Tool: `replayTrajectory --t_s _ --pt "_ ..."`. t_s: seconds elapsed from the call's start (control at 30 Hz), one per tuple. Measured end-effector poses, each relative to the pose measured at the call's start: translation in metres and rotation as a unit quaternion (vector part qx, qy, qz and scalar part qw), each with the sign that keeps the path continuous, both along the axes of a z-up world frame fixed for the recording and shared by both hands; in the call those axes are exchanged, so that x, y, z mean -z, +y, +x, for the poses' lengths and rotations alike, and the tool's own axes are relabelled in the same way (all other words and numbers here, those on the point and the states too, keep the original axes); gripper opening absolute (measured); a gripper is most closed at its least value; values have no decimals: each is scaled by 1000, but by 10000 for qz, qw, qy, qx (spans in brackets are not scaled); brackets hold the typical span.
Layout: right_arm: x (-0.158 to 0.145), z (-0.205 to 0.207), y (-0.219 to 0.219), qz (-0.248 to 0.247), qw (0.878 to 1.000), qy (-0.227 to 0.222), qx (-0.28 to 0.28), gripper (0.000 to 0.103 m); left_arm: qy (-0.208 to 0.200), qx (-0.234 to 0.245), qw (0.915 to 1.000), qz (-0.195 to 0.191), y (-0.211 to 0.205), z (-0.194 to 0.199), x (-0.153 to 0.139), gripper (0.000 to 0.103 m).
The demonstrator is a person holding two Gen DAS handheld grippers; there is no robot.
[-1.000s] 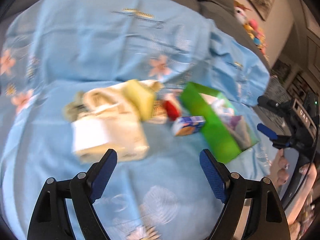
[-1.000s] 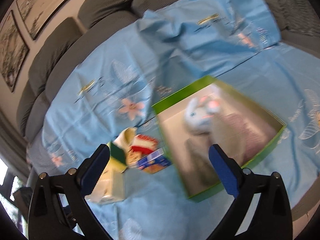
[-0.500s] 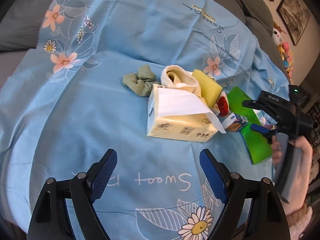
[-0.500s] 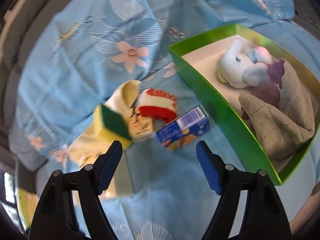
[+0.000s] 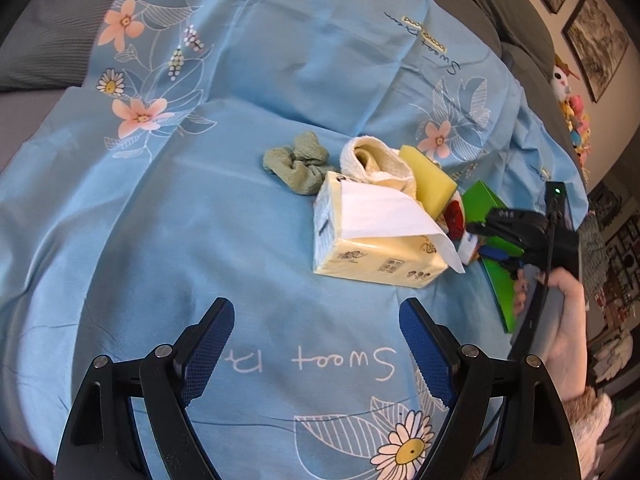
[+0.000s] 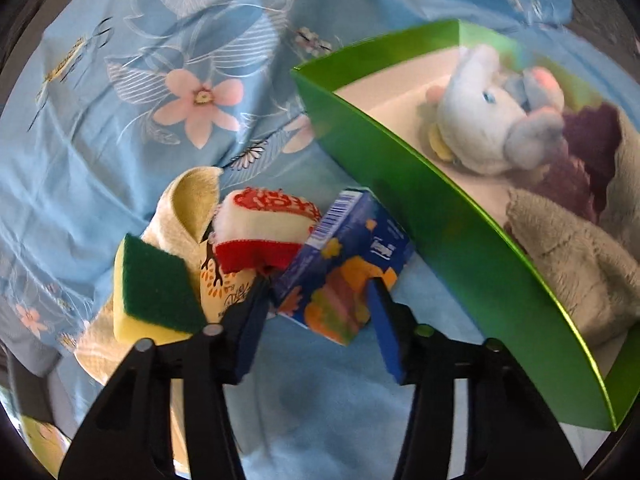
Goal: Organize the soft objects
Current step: 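Reach the right tool to the blue Tempo tissue pack and grasp it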
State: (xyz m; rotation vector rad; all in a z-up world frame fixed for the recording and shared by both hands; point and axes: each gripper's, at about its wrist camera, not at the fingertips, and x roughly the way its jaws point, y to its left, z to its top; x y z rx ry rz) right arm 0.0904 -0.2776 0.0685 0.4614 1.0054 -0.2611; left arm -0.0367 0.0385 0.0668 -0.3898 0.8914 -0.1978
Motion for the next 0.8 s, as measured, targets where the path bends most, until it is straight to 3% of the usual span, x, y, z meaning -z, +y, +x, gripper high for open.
replayTrajectory --t_s 0.07,0.13,0.3,0.47,0.63,0.7,0.73,0.77,0.8 --pt "-6 -8 8 -224 9996 -102 -171 28 -2 -30 10000 -52 3 -1 0 85" --pt "-8 -14 11 -287 9992 -160 -222 24 0 -41 10000 -89 4 -1 -1 85" --pt "-9 -34 3 148 9995 -198 -171 20 19 -37 10000 -70 6 -5 0 85" --pt "-20 -53 8 524 9968 -329 -499 5 -2 -64 10000 -33 8 -6 -2 85" --pt "-25 -56 10 538 9963 -272 -605 8 52 -87 9998 -141 11 -6 0 85" --pt "-22 -50 15 381 9962 -141 -764 12 78 -62 9998 -157 10 -5 1 85" --pt "-21 -47 17 276 9966 -92 -774 26 98 -53 9998 -160 10 -5 2 85" --pt "-17 -42 21 163 9970 -36 -757 55 112 -51 9998 -162 10 -4 2 85" --pt "-14 -39 21 138 9971 -45 -747 67 125 -58 9998 -166 10 -3 2 85"
